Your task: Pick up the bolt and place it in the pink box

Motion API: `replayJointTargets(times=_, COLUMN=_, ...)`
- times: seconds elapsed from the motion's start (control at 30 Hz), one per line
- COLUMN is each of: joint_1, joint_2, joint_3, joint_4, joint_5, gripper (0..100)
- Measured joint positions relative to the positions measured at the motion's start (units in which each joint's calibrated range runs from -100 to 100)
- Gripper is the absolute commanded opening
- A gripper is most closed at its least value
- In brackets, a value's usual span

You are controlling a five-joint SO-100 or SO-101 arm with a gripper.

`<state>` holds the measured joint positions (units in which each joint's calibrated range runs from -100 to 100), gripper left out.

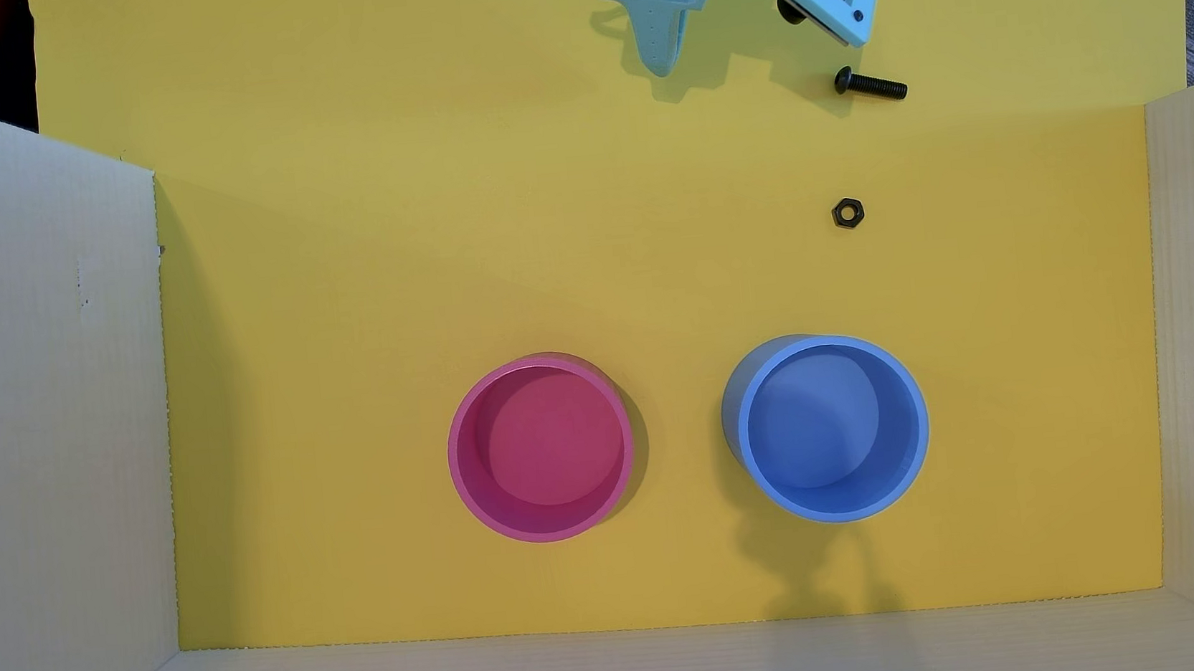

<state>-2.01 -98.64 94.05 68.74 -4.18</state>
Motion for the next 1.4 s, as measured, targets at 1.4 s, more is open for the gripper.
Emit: replayJointTargets(times=1.4, joint_1=-18.96, joint_2=0.00, joint_3=-38.38, joint_4=13.70, joint_5=1.76, gripper=2)
